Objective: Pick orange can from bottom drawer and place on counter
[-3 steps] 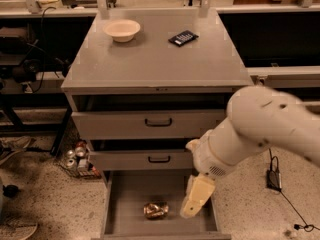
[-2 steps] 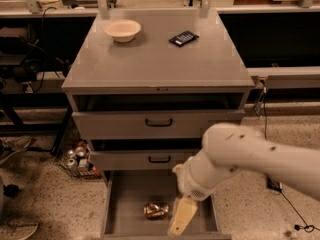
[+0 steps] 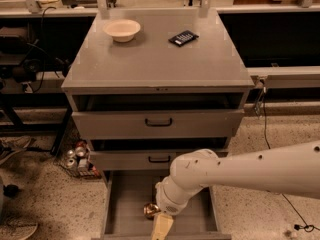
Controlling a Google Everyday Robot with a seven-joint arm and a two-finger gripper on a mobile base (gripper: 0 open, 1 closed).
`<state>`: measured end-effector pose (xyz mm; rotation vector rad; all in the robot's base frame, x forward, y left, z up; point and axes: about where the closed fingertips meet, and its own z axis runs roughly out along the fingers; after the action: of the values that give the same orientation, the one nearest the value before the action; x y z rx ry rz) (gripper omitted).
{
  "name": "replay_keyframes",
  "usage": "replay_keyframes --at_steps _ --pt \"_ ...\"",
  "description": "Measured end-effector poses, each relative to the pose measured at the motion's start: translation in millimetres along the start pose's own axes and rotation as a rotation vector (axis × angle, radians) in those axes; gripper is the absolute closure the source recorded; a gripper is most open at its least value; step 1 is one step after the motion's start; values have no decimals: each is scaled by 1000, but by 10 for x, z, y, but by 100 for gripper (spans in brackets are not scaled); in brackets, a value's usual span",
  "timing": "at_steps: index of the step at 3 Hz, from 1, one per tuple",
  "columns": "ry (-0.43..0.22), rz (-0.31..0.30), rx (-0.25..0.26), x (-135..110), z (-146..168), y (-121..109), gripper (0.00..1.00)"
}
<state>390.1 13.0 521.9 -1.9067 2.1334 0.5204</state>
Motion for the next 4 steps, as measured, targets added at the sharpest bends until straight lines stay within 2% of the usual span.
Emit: replay_keyframes --at_steps 1,2,3,4 --pt "0 0 0 0 0 0 0" --pt "28 13 33 188 179 -154 0" --pt "45 45 106 608 510 -572 0" --pt "13 107 151 1040 861 -968 0"
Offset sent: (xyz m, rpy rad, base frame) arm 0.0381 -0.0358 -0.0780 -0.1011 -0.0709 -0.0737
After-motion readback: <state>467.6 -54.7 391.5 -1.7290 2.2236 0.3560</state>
